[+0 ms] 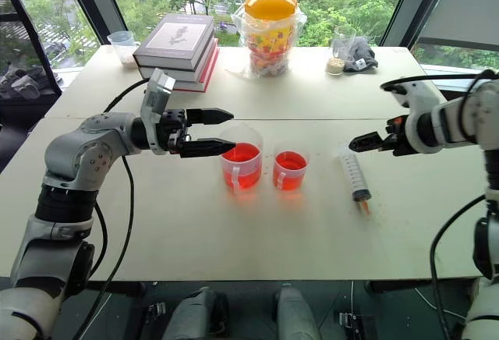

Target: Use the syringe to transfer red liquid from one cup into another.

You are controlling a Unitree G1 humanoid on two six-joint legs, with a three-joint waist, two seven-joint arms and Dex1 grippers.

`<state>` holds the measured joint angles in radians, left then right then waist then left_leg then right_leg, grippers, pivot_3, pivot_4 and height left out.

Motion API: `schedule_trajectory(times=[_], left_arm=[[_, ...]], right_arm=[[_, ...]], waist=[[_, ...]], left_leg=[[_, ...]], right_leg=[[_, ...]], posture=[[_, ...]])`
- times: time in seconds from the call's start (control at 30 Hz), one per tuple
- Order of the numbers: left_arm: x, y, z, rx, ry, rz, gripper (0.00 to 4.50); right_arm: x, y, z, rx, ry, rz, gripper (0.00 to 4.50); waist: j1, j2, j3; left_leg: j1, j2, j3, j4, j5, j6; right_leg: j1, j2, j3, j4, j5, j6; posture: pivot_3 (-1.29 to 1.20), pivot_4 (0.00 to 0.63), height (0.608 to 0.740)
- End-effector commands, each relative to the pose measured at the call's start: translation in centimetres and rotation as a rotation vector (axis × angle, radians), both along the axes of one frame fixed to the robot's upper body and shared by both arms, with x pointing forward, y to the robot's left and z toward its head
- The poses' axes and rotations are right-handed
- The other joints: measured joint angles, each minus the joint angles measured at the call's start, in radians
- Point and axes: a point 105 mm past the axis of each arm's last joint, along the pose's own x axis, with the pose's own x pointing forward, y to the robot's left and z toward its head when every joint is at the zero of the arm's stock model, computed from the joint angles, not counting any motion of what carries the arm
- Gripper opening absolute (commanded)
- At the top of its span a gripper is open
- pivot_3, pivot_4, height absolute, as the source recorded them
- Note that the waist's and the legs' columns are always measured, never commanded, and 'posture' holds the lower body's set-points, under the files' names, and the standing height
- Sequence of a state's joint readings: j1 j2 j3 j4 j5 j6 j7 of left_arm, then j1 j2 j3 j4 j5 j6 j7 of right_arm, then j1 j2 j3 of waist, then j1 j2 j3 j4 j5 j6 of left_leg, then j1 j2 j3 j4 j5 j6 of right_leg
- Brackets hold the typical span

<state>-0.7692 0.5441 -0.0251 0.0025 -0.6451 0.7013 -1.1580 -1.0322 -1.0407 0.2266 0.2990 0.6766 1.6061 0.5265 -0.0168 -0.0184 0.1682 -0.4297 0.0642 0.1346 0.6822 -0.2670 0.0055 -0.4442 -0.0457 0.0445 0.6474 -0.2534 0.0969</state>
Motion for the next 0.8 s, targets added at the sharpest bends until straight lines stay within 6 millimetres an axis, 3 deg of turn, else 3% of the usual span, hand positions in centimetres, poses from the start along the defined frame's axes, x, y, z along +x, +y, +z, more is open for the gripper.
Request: schedule_trajectory(times=[0.03,0.33,0.57,0.67,0.8], left_arm=[[-0.5,0.2,0.8,-0.014,-0.051,0.005,4.50],[-1.0,0.6,0.7,-0.021,-0.061,0.044,4.50],[-1.1,0.7,0.5,-0.022,-0.060,0.058,4.50],[-1.1,0.6,0.5,-0.024,-0.060,0.061,4.50],[-1.0,0.5,0.5,-0.023,-0.062,0.062,4.50]], right_arm=[[1.2,-0.6,-0.3,-0.026,0.012,-0.027,4.48],[3.3,-0.2,-3.6,-0.102,0.085,0.042,4.48],[4.1,0.4,-5.0,-0.099,0.118,0.073,4.48],[4.3,0.7,-5.3,-0.103,0.127,0.088,3.72],[4.3,1.2,-5.8,-0.093,0.141,0.099,1.64]], waist=[[0.001,0.000,0.000],[0.001,0.000,0.000],[-0.003,0.000,0.000],[-0.003,0.000,0.000],[-0.004,0.000,0.000]], left_leg=[[0.000,0.000,0.000,0.000,0.000,0.000],[-0.002,0.000,0.000,0.001,0.000,0.001],[-0.002,0.000,0.001,0.001,0.000,0.000],[-0.001,0.000,0.002,0.001,0.000,0.000],[0.000,0.000,0.002,0.001,0.000,0.000]], right_leg=[[0.000,0.000,0.000,0.000,0.001,0.002],[-0.001,0.000,-0.001,0.000,0.001,0.003],[-0.001,0.000,-0.001,0.001,0.002,0.003],[0.000,0.000,-0.001,0.001,0.002,0.003],[0.000,0.000,-0.001,0.002,0.002,0.003]], posture=[[0.00,0.150,0.740],[0.00,0.150,0.740],[0.00,0.150,0.740],[0.00,0.150,0.740],[0.00,0.150,0.740]])
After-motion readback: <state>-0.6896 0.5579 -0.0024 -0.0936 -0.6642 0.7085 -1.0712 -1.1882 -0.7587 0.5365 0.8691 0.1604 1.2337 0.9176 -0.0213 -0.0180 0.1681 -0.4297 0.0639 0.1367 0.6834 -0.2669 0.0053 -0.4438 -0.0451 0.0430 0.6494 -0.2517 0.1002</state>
